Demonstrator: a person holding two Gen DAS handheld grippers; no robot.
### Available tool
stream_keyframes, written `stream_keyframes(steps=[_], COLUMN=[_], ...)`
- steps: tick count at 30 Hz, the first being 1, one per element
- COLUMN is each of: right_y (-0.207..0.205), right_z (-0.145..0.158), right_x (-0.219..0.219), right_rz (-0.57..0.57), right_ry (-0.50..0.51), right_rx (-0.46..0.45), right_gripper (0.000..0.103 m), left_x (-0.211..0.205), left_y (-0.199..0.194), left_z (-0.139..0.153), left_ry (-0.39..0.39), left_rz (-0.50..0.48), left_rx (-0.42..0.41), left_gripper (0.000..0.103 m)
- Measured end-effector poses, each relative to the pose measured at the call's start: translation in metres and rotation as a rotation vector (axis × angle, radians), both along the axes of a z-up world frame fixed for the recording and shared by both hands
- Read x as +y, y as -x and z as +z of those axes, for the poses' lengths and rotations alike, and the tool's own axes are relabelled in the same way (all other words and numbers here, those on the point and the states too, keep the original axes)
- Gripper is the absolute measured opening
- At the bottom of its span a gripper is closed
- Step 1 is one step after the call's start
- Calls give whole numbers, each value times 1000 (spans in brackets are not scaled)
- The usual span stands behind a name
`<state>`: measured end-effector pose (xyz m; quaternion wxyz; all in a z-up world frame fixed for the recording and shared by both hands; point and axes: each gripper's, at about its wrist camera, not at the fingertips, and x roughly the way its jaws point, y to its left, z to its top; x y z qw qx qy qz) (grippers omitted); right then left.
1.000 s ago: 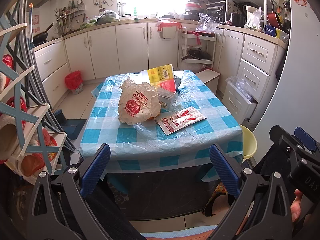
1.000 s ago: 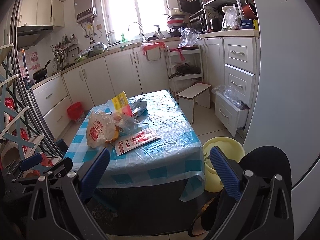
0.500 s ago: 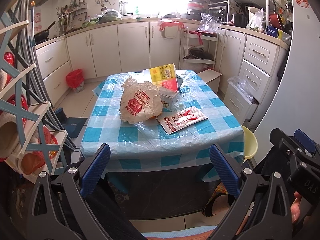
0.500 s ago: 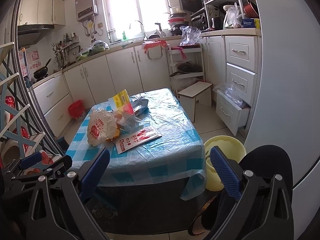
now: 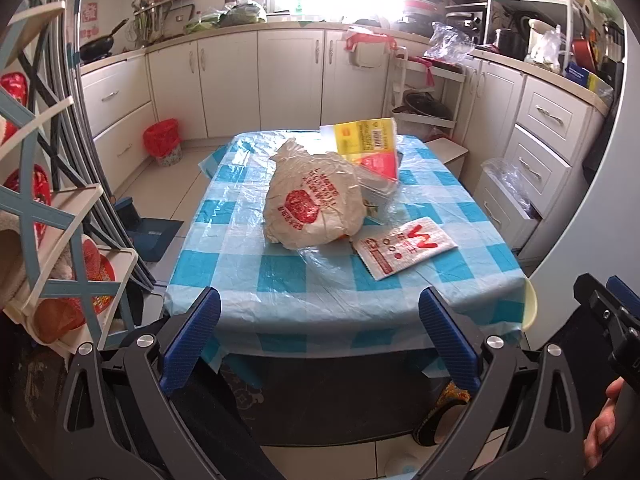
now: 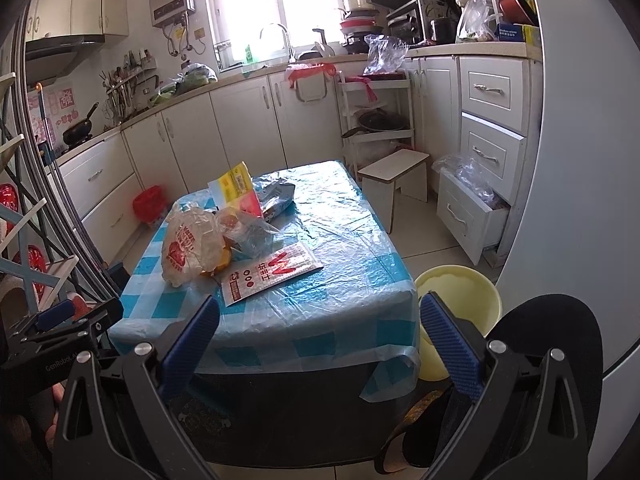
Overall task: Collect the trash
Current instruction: 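Move both tools toward the table with the white plastic bag, then grasp the white printed plastic bag with the left gripper and lift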
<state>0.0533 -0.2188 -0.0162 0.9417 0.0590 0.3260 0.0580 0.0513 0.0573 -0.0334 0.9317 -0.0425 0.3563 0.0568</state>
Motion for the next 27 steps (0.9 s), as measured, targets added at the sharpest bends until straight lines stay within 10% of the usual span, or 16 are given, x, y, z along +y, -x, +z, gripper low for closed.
stream_keyframes(steps=[27], right_y=[-75], right_z=[-73], right_x=[-9], right_rz=[8], right_ry=[-31], right_rx=[188], right_gripper=[96], left_x=[65], left_y=[-213], left_z=[-74], left_ry=[231], left_rz=[13], left_rx=[45], left_gripper=[95])
